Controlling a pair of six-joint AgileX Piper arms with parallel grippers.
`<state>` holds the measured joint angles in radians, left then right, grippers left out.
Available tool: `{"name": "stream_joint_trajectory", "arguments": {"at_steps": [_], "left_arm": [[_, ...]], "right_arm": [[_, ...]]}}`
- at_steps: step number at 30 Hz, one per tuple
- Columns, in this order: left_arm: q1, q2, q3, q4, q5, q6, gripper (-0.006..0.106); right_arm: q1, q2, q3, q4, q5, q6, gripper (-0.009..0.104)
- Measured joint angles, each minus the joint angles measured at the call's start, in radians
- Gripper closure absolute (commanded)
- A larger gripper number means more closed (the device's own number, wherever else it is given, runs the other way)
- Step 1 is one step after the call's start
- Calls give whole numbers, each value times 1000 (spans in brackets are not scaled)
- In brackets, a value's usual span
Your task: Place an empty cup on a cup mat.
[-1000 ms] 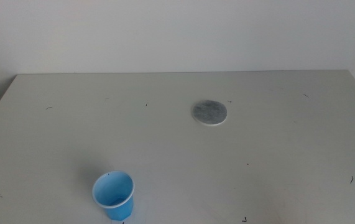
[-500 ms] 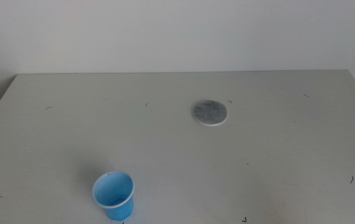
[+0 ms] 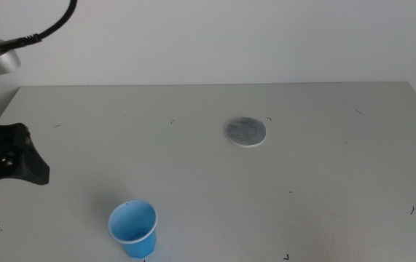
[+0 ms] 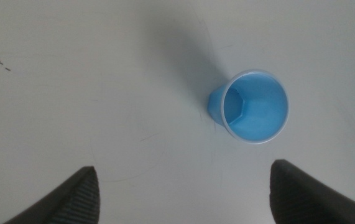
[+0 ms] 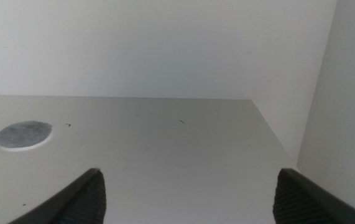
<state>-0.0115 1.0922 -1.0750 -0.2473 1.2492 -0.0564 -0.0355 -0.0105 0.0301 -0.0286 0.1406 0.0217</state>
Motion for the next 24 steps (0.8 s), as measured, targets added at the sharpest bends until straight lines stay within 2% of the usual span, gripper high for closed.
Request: {"name": "stream_joint_trajectory", "arguments": {"at_steps": [5,15,24], "left_arm": [[-93,61,0,16,-11,-9,1],[-334,197,0,137,-126,-161,1],[-372,367,1,152,-222,-181,1]], "right_arm": [[0,0,0,0,0,0,1],[0,0,0,0,0,0,1],[0,0,0,0,0,0,1]]}}
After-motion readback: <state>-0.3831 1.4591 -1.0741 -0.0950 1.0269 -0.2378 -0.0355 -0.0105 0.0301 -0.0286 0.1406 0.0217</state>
